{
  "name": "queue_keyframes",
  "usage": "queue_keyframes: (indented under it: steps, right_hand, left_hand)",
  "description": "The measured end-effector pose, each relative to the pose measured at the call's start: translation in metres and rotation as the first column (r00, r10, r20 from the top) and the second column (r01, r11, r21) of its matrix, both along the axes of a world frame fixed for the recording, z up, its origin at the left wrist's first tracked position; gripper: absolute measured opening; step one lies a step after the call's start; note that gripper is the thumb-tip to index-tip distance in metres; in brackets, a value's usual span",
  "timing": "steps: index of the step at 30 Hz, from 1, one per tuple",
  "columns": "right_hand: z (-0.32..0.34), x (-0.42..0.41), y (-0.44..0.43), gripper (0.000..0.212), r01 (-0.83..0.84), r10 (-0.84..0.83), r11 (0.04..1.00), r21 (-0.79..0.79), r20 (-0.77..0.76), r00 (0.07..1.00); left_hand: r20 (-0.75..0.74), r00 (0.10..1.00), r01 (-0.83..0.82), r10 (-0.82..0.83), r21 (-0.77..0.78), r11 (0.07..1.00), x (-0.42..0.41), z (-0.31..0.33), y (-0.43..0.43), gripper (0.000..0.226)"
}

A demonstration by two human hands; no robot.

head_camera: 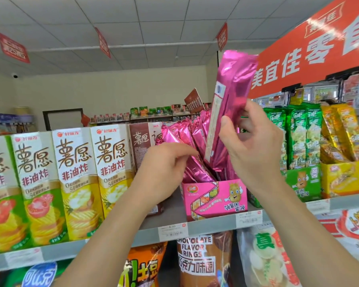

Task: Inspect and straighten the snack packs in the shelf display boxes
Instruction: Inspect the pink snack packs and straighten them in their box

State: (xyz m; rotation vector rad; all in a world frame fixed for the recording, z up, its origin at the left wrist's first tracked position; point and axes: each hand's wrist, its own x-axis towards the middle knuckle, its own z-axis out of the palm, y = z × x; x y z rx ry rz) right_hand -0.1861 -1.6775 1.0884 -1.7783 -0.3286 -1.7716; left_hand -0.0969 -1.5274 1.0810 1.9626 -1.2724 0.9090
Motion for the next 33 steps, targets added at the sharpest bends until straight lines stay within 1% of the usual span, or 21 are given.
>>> queue_keyframes:
  steps: [1, 3, 4, 5, 6, 8, 10, 12, 13, 14, 15, 17, 18, 20, 21, 23, 25, 27, 29, 31, 33]
  right_hand:
    - [0.0, -0.003, 0.004, 0.008, -0.064, 0.063, 0.998, 0.013, 0.055, 0.996]
    - [-0.001, -0.01, 0.008, 0.011, -0.202, 0.195, 0.979, 0.029, 0.173, 0.965]
    - [-0.002, -0.013, 0.01, 0.012, -0.258, 0.244, 0.965, 0.037, 0.219, 0.945]
    - [-0.004, -0.017, 0.011, 0.013, -0.315, 0.292, 0.947, 0.064, 0.244, 0.925]
    - [-0.008, -0.021, 0.012, 0.015, -0.385, 0.347, 0.915, 0.12, 0.255, 0.903]
    - [-0.017, -0.027, 0.02, 0.019, -0.545, 0.487, 0.794, 0.268, 0.256, 0.835]
    - [-0.029, -0.029, 0.026, 0.027, -0.61, 0.564, 0.701, 0.369, 0.238, 0.791]
    - [-0.04, -0.03, 0.03, 0.034, -0.594, 0.579, 0.69, 0.414, 0.178, 0.796]
    - [-0.046, -0.032, 0.03, 0.033, -0.564, 0.564, 0.711, 0.42, 0.138, 0.814]
    - [-0.052, -0.033, 0.031, 0.03, -0.522, 0.536, 0.745, 0.414, 0.094, 0.839]
    - [-0.059, -0.036, 0.033, 0.027, -0.487, 0.513, 0.775, 0.403, 0.049, 0.857]
    - [-0.071, -0.04, 0.04, 0.033, -0.457, 0.507, 0.806, 0.377, -0.039, 0.861]
    - [-0.076, -0.041, 0.044, 0.038, -0.454, 0.51, 0.81, 0.37, -0.064, 0.858]
    - [-0.083, -0.042, 0.048, 0.049, -0.459, 0.51, 0.802, 0.384, -0.037, 0.86]
    - [-0.085, -0.042, 0.048, 0.053, -0.463, 0.511, 0.791, 0.399, -0.017, 0.859]
    - [-0.088, -0.044, 0.047, 0.057, -0.47, 0.526, 0.775, 0.423, -0.019, 0.85]
    - [-0.093, -0.047, 0.045, 0.062, -0.483, 0.551, 0.756, 0.442, -0.032, 0.834]
    - [-0.097, -0.049, 0.046, 0.063, -0.488, 0.563, 0.745, 0.456, -0.036, 0.826]
    - [-0.102, -0.05, 0.048, 0.057, -0.49, 0.567, 0.752, 0.44, -0.053, 0.822]
    - [-0.106, -0.051, 0.052, 0.047, -0.485, 0.565, 0.773, 0.409, -0.096, 0.82]
    - [-0.114, -0.052, 0.056, 0.04, -0.476, 0.574, 0.778, 0.409, -0.159, 0.803]
  left_hand:
    - [-0.068, 0.997, 0.018, -0.027, -0.121, 0.993, -0.004, -0.002, 0.005, 0.031]
    - [-0.174, 0.973, 0.08, -0.149, -0.352, 0.933, -0.015, -0.008, 0.015, 0.027]
    - [-0.194, 0.957, 0.12, -0.216, -0.415, 0.902, -0.021, -0.012, 0.019, 0.023]
    - [-0.203, 0.943, 0.157, -0.262, -0.422, 0.893, -0.028, -0.017, 0.021, 0.024]
    - [-0.229, 0.928, 0.192, -0.295, -0.386, 0.902, -0.036, -0.024, 0.022, 0.033]
    - [-0.318, 0.87, 0.283, -0.377, -0.305, 0.909, -0.05, -0.042, 0.018, 0.05]
    - [-0.347, 0.83, 0.339, -0.437, -0.308, 0.889, -0.061, -0.059, 0.009, 0.049]
    - [-0.33, 0.821, 0.324, -0.467, -0.404, 0.855, -0.068, -0.074, 0.002, 0.04]
    - [-0.318, 0.828, 0.295, -0.462, -0.454, 0.841, -0.07, -0.08, 0.001, 0.039]
    - [-0.296, 0.858, 0.241, -0.419, -0.489, 0.838, -0.07, -0.085, 0.001, 0.039]
    - [-0.249, 0.909, 0.172, -0.335, -0.507, 0.845, -0.069, -0.09, 0.0, 0.04]
    - [-0.12, 0.984, 0.055, -0.133, -0.508, 0.86, -0.069, -0.096, 0.0, 0.042]
    - [-0.065, 0.994, 0.04, -0.083, -0.497, 0.867, -0.071, -0.099, -0.001, 0.042]
    - [-0.005, 0.995, 0.082, -0.095, -0.472, 0.878, -0.078, -0.108, -0.003, 0.043]
    - [-0.034, 0.989, 0.11, -0.141, -0.461, 0.881, -0.082, -0.112, -0.002, 0.042]
    - [-0.183, 0.947, 0.153, -0.263, -0.463, 0.873, -0.091, -0.116, 0.001, 0.037]
    - [-0.326, 0.859, 0.202, -0.394, -0.492, 0.847, -0.094, -0.118, 0.004, 0.033]
    - [-0.399, 0.796, 0.211, -0.456, -0.523, 0.826, -0.095, -0.118, 0.007, 0.032]
    - [-0.452, 0.739, 0.203, -0.5, -0.558, 0.804, -0.095, -0.118, 0.009, 0.037]
    - [-0.51, 0.684, 0.193, -0.521, -0.563, 0.804, -0.097, -0.119, 0.009, 0.049]
    - [-0.552, 0.661, 0.176, -0.508, -0.544, 0.821, -0.096, -0.119, 0.01, 0.059]
